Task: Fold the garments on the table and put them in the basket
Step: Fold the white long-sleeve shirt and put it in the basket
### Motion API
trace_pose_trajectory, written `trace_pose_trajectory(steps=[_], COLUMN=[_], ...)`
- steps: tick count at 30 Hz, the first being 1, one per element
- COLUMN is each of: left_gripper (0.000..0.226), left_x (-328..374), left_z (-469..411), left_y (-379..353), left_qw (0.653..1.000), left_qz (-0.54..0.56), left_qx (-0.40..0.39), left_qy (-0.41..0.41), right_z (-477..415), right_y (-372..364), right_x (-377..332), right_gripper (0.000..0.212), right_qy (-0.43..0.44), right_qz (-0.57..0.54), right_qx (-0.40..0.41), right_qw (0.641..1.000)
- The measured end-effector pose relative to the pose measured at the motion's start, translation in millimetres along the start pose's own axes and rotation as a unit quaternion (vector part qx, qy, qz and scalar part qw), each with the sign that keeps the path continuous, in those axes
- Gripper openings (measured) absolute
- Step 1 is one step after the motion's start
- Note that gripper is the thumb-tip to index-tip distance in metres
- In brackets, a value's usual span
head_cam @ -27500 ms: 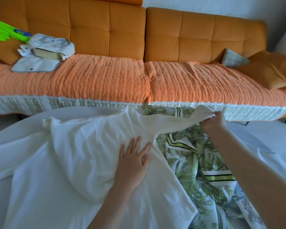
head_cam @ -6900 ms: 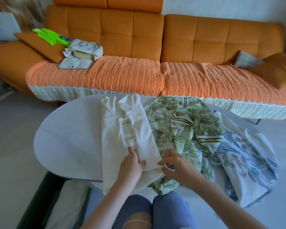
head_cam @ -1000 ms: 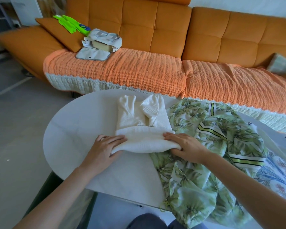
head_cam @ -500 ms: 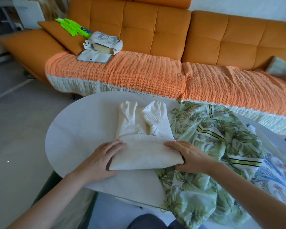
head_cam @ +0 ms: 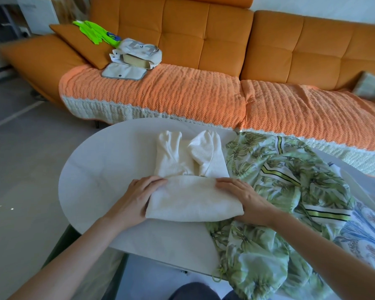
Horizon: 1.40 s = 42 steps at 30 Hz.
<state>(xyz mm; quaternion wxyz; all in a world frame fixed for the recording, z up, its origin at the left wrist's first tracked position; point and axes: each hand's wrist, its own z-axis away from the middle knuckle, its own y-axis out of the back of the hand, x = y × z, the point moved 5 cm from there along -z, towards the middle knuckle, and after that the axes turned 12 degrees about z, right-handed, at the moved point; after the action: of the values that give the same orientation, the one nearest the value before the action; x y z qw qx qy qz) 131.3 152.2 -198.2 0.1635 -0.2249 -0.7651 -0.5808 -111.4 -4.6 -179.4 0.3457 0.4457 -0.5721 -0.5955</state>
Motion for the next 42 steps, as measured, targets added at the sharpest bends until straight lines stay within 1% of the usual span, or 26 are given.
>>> trace_pose_trajectory(steps=[3,5,7,8,10,12,14,16,17,18,20,21,23,25,27,30,31,34,36,37,38,39,40,41,42], left_gripper=[0.06,0.05,0.034,0.03,0.031,0.017,0.032,0.03,0.034,0.034,0.028,0.024,0.024,0.028,0.03,0.033,0.033,0.04,0.043,0.043,0.043,0.043,0.042,0.041,0.04], left_x=[2,2,2,1,-1,-7,-7,-2,3,6,10,10,12,17,17,4,-2,-23,-32,-34,-34,-33,-33,-32,-31], left_z=[-4,-5,-5,-5,-8,-12,-18,-24,-27,-30,-33,-35,-38,-42,-48,-60,-63,-65,-61,-60,-58,-57,-56,-54,-52], left_y=[3,8,11,11,13,14,18,24,28,30,32,32,30,30,33,39,40,28,17,15,14,15,16,16,16], left_qw=[0.999,0.998,0.993,0.99,0.98,0.967,0.956,0.941,0.936,0.934,0.931,0.928,0.916,0.906,0.901,0.904,0.905,0.898,0.888,0.884,0.881,0.878,0.875,0.871,0.865], left_qz=[0.022,0.035,0.061,0.074,0.092,0.112,0.125,0.175,0.183,0.185,0.171,0.164,0.162,0.15,0.133,0.1,0.094,0.091,0.109,0.117,0.122,0.13,0.14,0.153,0.166], left_qx=[0.024,0.057,0.098,0.118,0.163,0.204,0.236,0.259,0.268,0.278,0.29,0.296,0.311,0.327,0.323,0.278,0.263,0.216,0.2,0.202,0.206,0.208,0.212,0.217,0.225], left_qy=[-0.001,0.0,0.014,0.028,0.071,0.108,0.122,0.131,0.133,0.129,0.14,0.154,0.193,0.225,0.259,0.308,0.322,0.372,0.4,0.405,0.408,0.41,0.412,0.414,0.416], right_z=[-1,-1,-3,-5,-8,-10,-14,-19,-21,-22,-26,-28,-36,-46,-59,-75,-79,-91,-95,-94,-91,-86,-81,-76,-72], right_y=[1,5,12,15,22,28,36,43,44,46,50,52,53,48,43,42,42,33,24,23,24,25,25,25,21], right_x=[0,2,4,4,4,4,0,-5,-6,-8,-10,-11,-9,-4,3,17,20,28,28,26,24,22,21,19,18], right_gripper=[0.081,0.072,0.056,0.048,0.046,0.038,0.042,0.047,0.048,0.046,0.033,0.032,0.036,0.039,0.04,0.039,0.037,0.033,0.031,0.034,0.037,0.05,0.072,0.09,0.093], right_qy=[0.018,0.008,-0.032,-0.052,-0.115,-0.186,-0.22,-0.233,-0.243,-0.254,-0.279,-0.289,-0.306,-0.34,-0.379,-0.413,-0.419,-0.415,-0.424,-0.431,-0.437,-0.439,-0.435,-0.417,-0.395], right_qz=[0.019,0.018,-0.017,-0.039,-0.099,-0.201,-0.269,-0.314,-0.333,-0.345,-0.37,-0.371,-0.355,-0.349,-0.327,-0.299,-0.289,-0.207,-0.172,-0.176,-0.205,-0.248,-0.295,-0.32,-0.321], right_qx=[0.002,0.022,0.035,0.042,0.046,0.057,0.105,0.151,0.168,0.184,0.22,0.241,0.274,0.282,0.243,0.145,0.117,0.048,0.022,0.017,0.02,0.028,0.028,0.021,0.017], right_qw=[1.0,1.0,0.999,0.997,0.987,0.96,0.932,0.908,0.895,0.885,0.858,0.849,0.84,0.827,0.831,0.848,0.853,0.885,0.889,0.885,0.876,0.863,0.851,0.851,0.861])
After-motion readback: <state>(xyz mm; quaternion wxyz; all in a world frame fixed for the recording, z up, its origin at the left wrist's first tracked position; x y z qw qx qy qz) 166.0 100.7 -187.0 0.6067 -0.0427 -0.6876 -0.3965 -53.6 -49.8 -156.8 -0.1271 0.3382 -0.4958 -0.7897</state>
